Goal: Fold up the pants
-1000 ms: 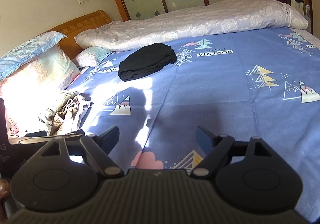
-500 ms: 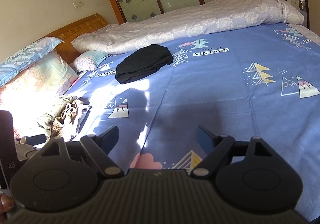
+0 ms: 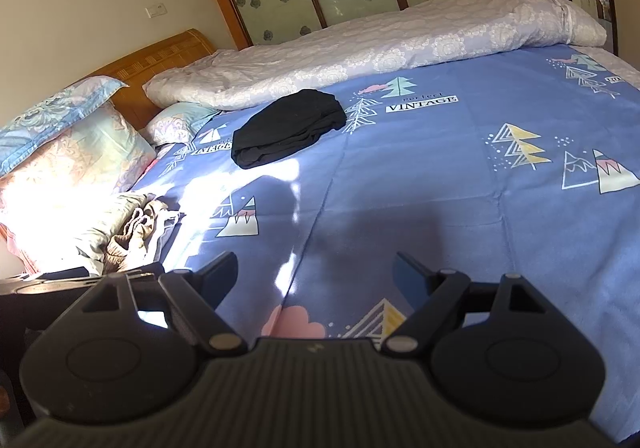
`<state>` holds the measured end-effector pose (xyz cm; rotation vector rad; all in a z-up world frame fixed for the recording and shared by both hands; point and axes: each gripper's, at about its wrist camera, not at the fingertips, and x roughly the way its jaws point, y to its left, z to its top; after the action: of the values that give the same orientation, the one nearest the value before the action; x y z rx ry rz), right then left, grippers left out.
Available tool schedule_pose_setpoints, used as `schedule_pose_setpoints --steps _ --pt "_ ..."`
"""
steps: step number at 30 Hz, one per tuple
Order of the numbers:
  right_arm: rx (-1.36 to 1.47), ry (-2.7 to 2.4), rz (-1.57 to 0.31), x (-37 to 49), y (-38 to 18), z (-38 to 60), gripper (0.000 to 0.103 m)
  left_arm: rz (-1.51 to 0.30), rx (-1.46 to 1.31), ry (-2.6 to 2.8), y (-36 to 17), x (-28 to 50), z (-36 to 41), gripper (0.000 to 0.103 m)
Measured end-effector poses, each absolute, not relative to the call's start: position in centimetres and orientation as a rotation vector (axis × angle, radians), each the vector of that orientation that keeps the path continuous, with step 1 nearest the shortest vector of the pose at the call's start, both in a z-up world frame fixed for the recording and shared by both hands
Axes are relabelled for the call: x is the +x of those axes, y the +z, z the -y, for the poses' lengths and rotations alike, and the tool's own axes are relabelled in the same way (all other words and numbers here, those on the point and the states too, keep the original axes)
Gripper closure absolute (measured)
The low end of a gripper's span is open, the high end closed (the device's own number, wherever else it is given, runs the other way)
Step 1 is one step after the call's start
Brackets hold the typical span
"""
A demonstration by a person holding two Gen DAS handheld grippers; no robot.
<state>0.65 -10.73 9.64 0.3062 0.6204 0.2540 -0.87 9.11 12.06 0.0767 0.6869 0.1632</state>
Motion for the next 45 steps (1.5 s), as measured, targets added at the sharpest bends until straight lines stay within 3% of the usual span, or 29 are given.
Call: schedule_pose_setpoints --steps 45 --pt "0.311 0.245 -0.63 0.6 9.1 10.7 0.017 -0.77 -0.015 0.187 11.4 -0.8 -9.5 0.0"
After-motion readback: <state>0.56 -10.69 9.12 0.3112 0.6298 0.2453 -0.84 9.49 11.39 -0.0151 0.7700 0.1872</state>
